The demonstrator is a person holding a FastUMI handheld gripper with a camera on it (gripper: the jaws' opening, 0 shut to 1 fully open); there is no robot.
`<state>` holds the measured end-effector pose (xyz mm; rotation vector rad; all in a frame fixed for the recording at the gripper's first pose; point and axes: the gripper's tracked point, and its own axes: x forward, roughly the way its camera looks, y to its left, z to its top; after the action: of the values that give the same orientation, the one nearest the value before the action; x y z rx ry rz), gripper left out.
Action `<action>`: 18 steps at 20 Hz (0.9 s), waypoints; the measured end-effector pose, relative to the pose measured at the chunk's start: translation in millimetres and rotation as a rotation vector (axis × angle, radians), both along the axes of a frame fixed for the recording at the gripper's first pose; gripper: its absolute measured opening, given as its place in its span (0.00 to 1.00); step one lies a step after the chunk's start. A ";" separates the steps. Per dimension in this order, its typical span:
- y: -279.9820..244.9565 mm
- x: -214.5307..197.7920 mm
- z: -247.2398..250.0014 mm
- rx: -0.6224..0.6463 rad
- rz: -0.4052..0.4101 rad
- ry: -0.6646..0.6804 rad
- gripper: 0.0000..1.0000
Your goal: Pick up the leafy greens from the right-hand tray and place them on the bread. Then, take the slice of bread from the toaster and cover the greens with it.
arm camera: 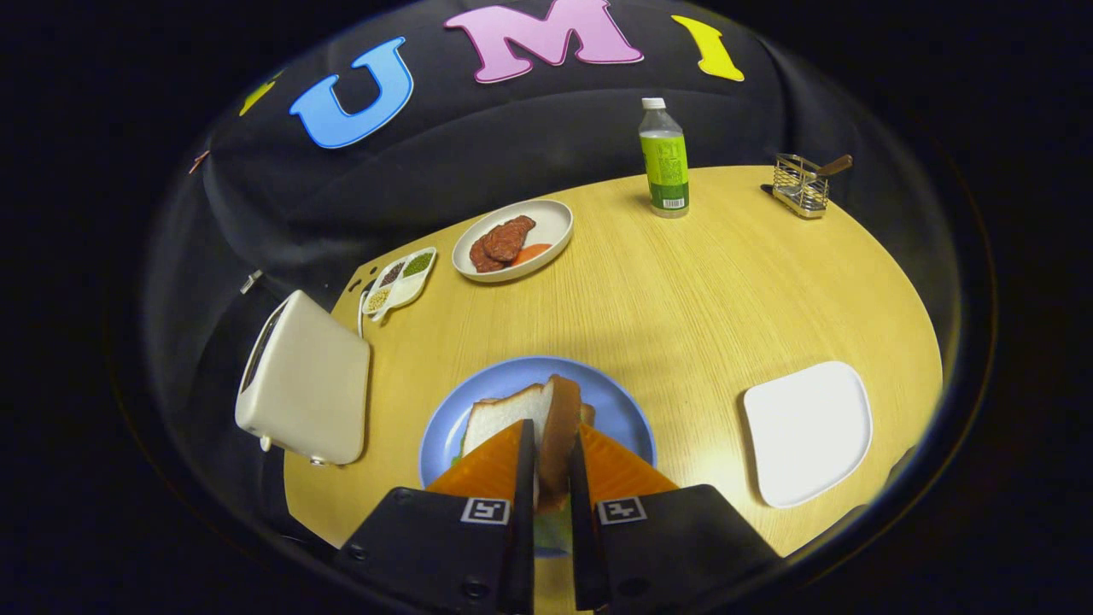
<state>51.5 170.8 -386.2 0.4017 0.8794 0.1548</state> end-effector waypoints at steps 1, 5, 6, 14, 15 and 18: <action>-2.8 -0.6 -3.4 -0.008 -0.001 0.009 0.30; -11.8 -8.6 -20.7 -0.040 0.018 0.044 0.53; -11.9 -11.4 -23.9 -0.036 0.028 0.054 0.56; -32.8 -7.6 3.3 -0.076 0.041 -0.070 0.62; -38.3 -6.2 11.4 -0.089 0.042 -0.093 0.61; -53.9 -0.1 46.9 -0.116 0.041 -0.173 0.62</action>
<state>51.4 116.9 -339.3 0.2576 0.7228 0.1731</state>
